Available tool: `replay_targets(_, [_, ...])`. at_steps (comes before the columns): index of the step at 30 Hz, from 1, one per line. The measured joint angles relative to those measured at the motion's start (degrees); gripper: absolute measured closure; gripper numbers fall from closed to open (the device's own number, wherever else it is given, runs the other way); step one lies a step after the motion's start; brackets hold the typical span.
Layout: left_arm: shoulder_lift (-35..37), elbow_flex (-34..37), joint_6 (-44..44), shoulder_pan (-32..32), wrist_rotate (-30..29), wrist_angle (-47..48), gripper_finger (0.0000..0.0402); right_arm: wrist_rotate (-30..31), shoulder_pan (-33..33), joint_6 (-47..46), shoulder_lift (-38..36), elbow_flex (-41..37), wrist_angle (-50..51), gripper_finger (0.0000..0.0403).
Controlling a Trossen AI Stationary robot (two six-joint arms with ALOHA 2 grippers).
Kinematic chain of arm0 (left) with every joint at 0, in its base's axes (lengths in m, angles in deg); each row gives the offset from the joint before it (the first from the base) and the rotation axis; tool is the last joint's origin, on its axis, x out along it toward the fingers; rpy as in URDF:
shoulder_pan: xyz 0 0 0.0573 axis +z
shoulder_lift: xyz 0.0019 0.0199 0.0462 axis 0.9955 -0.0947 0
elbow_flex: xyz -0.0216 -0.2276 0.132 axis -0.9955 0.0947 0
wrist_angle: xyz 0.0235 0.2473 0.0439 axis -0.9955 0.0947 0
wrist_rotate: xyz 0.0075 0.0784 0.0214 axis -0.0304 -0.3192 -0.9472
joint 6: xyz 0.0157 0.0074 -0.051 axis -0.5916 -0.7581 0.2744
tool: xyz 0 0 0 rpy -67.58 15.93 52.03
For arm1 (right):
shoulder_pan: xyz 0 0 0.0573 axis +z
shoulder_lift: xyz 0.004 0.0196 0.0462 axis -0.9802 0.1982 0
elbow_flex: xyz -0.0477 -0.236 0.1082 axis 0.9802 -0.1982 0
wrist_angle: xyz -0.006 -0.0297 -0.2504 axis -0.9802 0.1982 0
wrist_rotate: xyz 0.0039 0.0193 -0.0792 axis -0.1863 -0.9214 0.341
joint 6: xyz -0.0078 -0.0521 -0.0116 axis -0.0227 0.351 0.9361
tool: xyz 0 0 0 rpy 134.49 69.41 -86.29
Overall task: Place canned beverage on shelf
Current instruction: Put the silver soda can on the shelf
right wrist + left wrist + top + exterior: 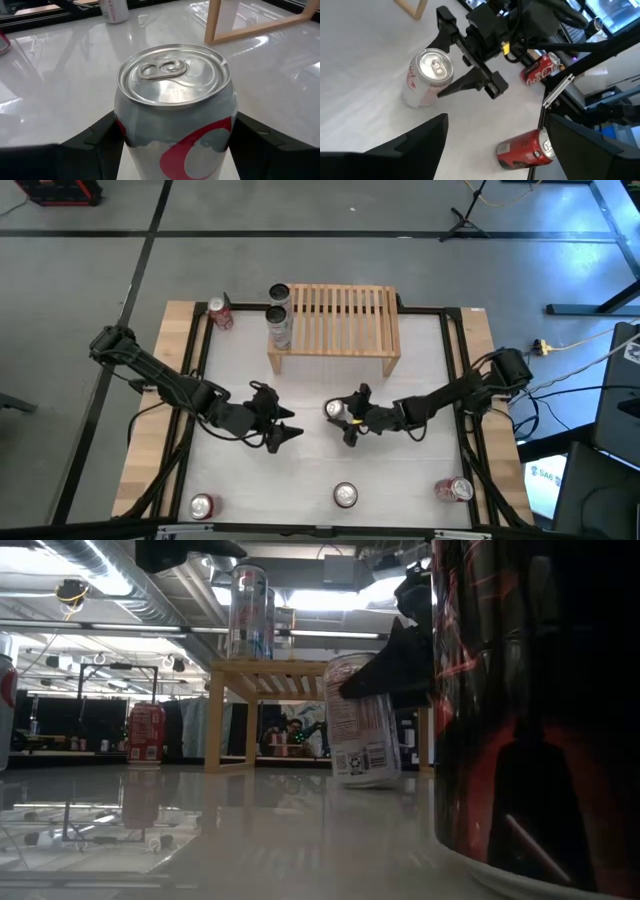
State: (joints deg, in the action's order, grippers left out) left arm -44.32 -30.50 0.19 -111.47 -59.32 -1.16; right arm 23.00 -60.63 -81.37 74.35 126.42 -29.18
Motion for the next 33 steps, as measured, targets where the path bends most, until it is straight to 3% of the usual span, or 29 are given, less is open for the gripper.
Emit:
replay_targets(5, [0.02, 0.0, 0.0, 0.31, 0.24, -0.3, 0.0072, -0.42, 0.0, 1.32, 0.22, -0.2, -2.05, 0.0123])
replay_targets(16, [-1.39, -0.02, -0.79, 0.42, -0.3, -0.43, 0.0072, -4.8, 0.04, 2.59, -1.84, -0.31, -1.64, 0.0027])
replay_targets(25, [-11.05, -0.02, -0.98, 0.36, -1.02, -8.89, 0.0072, -11.85, 0.07, 2.27, -16.33, -0.24, 23.41, 0.0031])
replay_targets(29, [-16.27, -0.02, 3.36, 0.85, -3.69, -8.7, 0.0072, -6.49, 0.09, 0.85, -19.5, -0.24, 32.82, 0.0035])
replay_targets(33, [-22.27, -0.02, 6.32, 1.7, -3.82, -11.21, 0.0072, -1.49, 0.02, 0.52, -17.57, -0.31, 32.34, 0.0036])
